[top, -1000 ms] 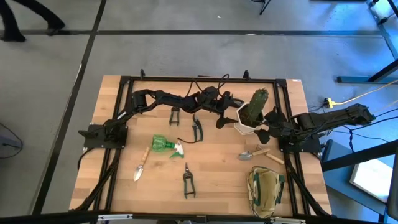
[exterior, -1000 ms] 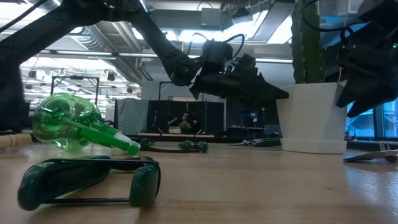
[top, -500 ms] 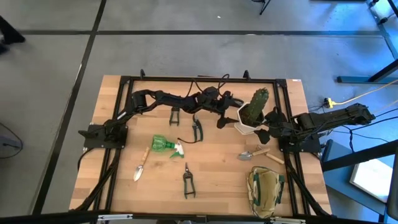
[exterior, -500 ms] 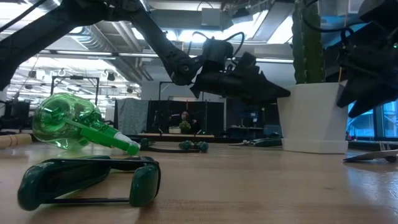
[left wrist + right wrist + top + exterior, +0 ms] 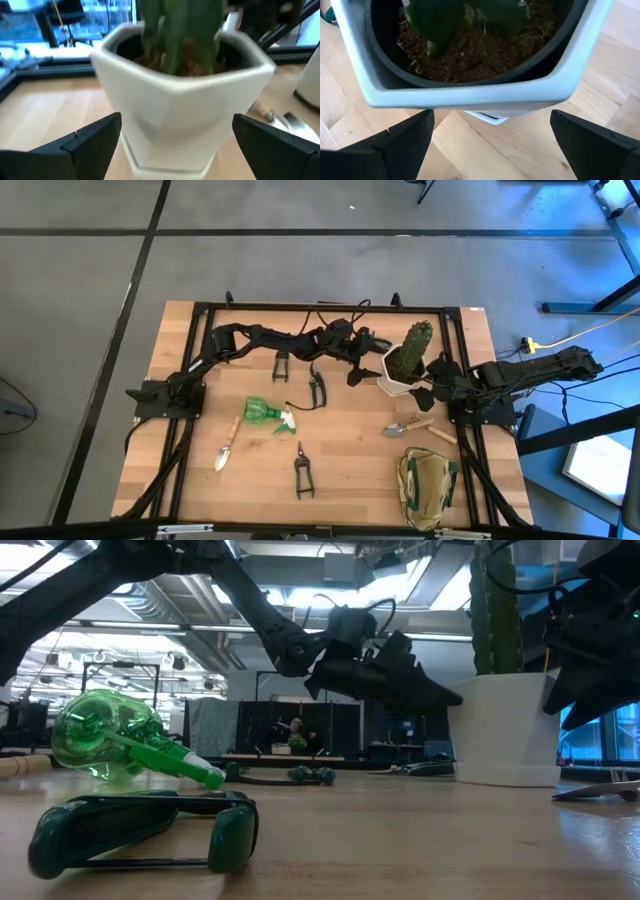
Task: Pick & Place Garden tools in Gardening bag
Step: Move the white vase to the right side of the table, then put the top right hand pruner into the white bag
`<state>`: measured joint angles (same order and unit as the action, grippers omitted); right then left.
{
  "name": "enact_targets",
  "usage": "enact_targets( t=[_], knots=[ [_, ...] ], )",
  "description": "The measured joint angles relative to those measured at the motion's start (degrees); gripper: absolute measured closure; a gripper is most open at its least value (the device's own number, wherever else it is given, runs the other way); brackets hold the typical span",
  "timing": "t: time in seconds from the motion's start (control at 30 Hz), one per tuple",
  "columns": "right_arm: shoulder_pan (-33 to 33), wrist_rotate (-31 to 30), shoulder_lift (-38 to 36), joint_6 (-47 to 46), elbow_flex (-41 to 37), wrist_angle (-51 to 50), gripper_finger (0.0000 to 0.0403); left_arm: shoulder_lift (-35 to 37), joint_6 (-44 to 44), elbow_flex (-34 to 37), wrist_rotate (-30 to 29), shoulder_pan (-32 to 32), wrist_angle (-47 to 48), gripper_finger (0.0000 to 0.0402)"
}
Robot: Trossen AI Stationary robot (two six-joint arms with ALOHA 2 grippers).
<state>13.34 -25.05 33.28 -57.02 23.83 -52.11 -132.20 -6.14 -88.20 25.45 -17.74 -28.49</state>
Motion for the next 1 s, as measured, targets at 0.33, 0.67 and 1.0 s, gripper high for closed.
enact_targets(
  t=[0.33, 0.67, 1.0],
  knots=[
    [2.5, 1.3, 0.0, -0.7, 0.7, 0.7, 0.0004, 0.3, 0.3, 0.0, 3.1, 0.0, 2.8, 0.0024],
    [5.2, 3.9, 0.0, -0.8, 3.0, 1.5, 0.0004, 6.5, -4.8, 0.9, 1.0, -0.6, 12.7, 0.0024],
    [9.6, 14.8, 0.0, 9.6, 5.8, 10.5, 0.0004, 13.6, -3.5, 7.2, 13.9, -0.6, 13.5, 0.0024]
  ],
)
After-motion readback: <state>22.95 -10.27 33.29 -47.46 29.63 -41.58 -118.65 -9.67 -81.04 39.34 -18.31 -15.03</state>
